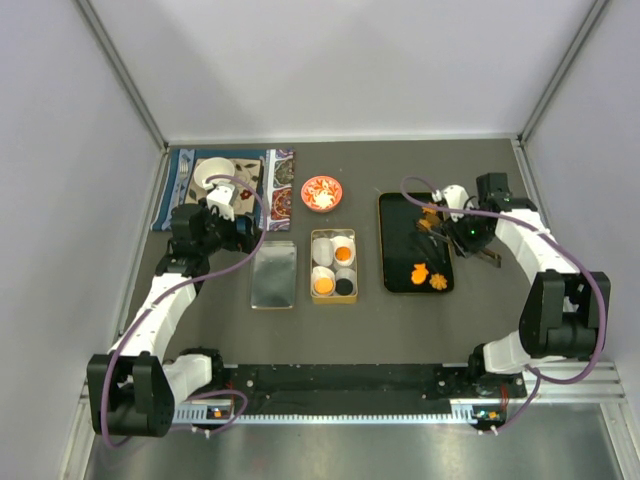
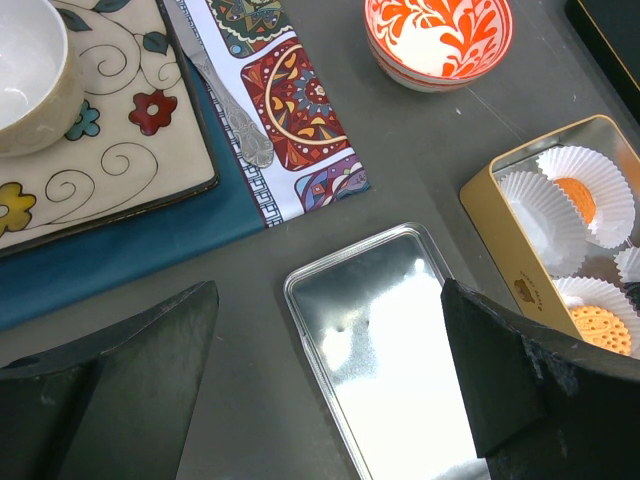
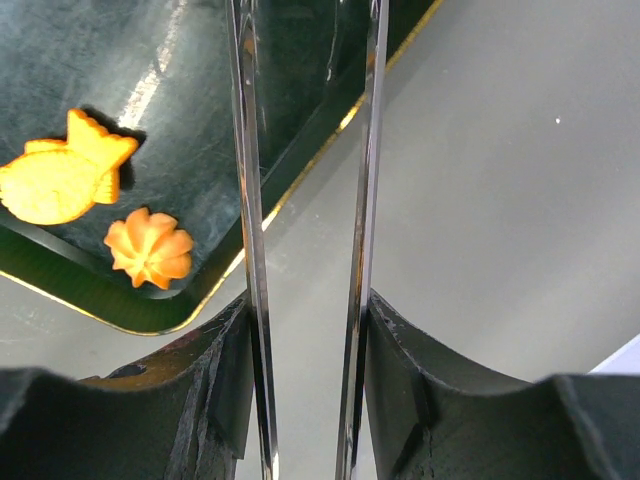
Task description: Pack the cookies
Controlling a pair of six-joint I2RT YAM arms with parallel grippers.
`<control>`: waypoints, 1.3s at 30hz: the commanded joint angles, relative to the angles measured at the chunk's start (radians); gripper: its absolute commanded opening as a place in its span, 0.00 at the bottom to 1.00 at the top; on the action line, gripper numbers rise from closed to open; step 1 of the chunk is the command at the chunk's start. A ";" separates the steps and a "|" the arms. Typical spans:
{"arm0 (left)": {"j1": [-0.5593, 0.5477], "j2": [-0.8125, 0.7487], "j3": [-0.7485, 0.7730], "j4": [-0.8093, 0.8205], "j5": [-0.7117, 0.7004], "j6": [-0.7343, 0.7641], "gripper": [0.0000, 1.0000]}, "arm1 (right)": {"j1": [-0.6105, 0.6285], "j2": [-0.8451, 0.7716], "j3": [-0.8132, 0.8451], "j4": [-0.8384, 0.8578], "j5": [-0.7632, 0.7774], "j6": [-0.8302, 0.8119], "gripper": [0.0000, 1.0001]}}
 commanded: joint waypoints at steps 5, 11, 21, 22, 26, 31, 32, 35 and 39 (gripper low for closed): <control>-0.001 -0.012 0.021 0.031 0.002 0.012 0.99 | 0.035 -0.024 0.048 -0.008 -0.013 -0.006 0.44; -0.003 -0.012 0.023 0.031 0.005 0.010 0.99 | 0.035 -0.022 0.053 -0.001 0.012 -0.007 0.47; -0.001 -0.012 0.023 0.031 0.004 0.010 0.99 | 0.035 0.001 0.054 0.004 0.007 -0.010 0.46; -0.001 -0.010 0.023 0.031 0.002 0.012 0.99 | 0.033 0.002 0.056 0.004 0.007 -0.010 0.45; -0.001 -0.010 0.021 0.031 0.001 0.012 0.99 | 0.035 0.011 0.055 0.004 0.003 -0.012 0.45; -0.001 -0.009 0.023 0.031 -0.001 0.012 0.99 | 0.036 0.033 0.059 0.004 -0.002 -0.012 0.44; -0.003 -0.010 0.021 0.031 -0.001 0.013 0.99 | 0.035 0.036 0.062 0.004 -0.003 -0.012 0.44; -0.001 -0.010 0.021 0.031 -0.002 0.016 0.99 | 0.035 0.047 0.065 0.005 -0.003 -0.010 0.44; -0.001 -0.009 0.021 0.031 -0.002 0.015 0.99 | 0.036 0.054 0.067 0.007 0.001 -0.010 0.44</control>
